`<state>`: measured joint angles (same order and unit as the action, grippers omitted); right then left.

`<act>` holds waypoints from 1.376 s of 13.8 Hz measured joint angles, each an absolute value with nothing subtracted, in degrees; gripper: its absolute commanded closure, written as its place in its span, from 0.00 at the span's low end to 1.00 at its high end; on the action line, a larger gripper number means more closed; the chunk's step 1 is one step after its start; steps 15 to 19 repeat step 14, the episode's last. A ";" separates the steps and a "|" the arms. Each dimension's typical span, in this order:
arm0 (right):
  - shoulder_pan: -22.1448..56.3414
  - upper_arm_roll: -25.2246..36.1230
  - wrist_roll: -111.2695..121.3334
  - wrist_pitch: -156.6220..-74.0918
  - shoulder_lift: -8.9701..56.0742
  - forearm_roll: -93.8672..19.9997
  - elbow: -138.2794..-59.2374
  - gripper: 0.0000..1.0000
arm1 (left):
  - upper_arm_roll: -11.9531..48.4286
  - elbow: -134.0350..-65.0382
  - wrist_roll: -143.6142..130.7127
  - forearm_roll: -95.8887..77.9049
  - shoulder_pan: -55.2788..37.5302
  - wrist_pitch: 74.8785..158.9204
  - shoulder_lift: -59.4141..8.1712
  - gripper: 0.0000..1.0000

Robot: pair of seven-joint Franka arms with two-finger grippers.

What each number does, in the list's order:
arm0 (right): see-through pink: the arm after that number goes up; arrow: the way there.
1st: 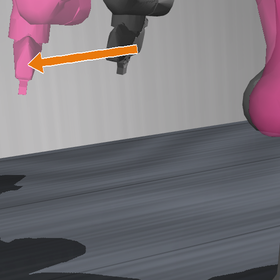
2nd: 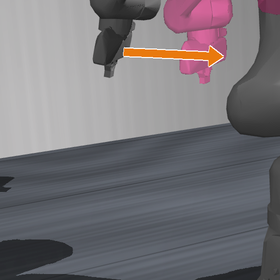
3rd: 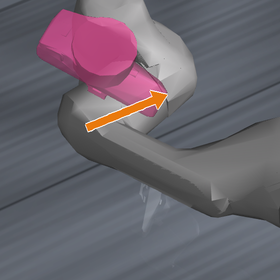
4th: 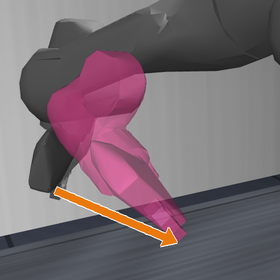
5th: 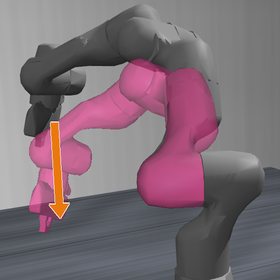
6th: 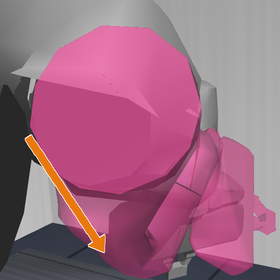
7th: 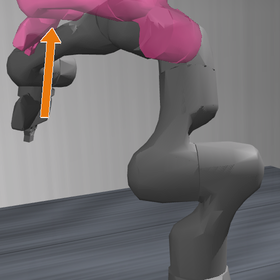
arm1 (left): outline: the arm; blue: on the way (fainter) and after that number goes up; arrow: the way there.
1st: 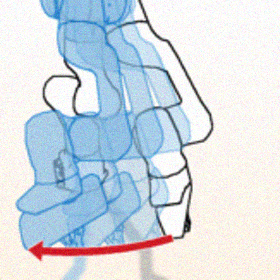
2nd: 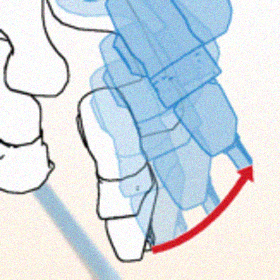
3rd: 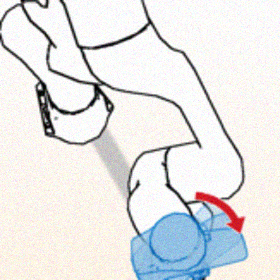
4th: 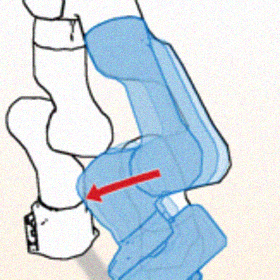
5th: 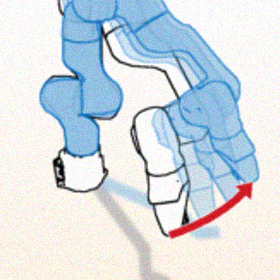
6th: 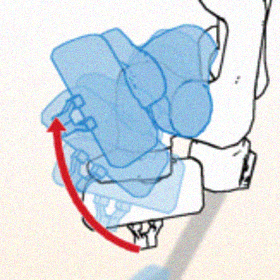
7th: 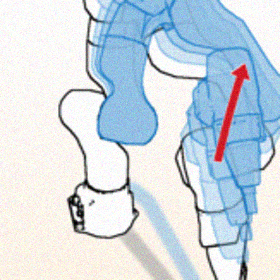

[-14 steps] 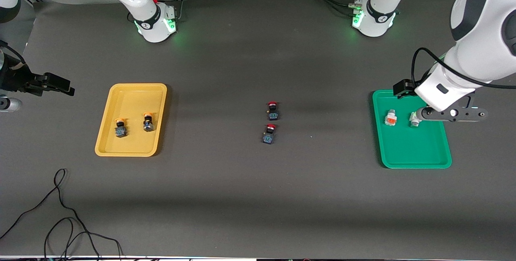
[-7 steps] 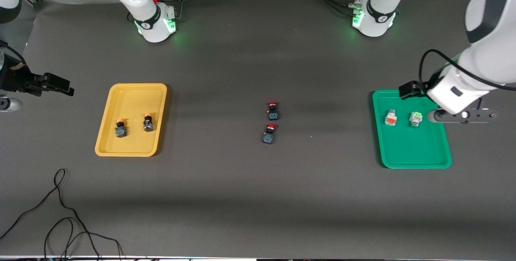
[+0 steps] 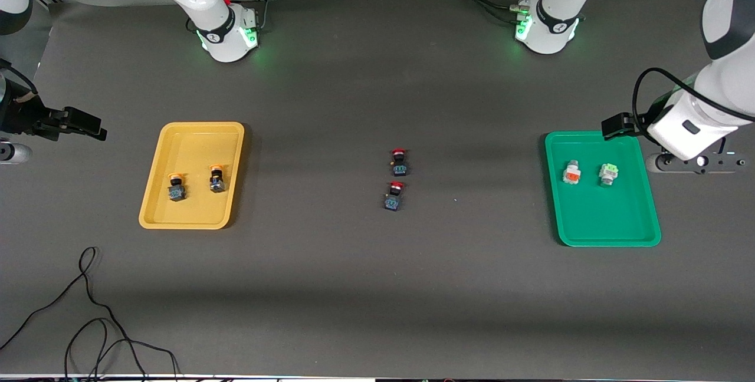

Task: Place green and yellow buttons in trays

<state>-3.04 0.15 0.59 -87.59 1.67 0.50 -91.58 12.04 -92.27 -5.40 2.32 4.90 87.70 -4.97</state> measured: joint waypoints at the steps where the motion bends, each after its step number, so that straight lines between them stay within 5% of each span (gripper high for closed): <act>1: -3.04 0.15 0.59 -87.59 1.67 0.50 -91.58 0.00 | 12.00 -92.24 -4.99 2.45 4.91 87.88 -4.79 0.00; 19: -3.02 0.15 0.59 -87.59 1.67 0.50 -91.58 0.00 | 11.55 -102.47 -3.29 3.24 6.10 97.24 -6.23 0.01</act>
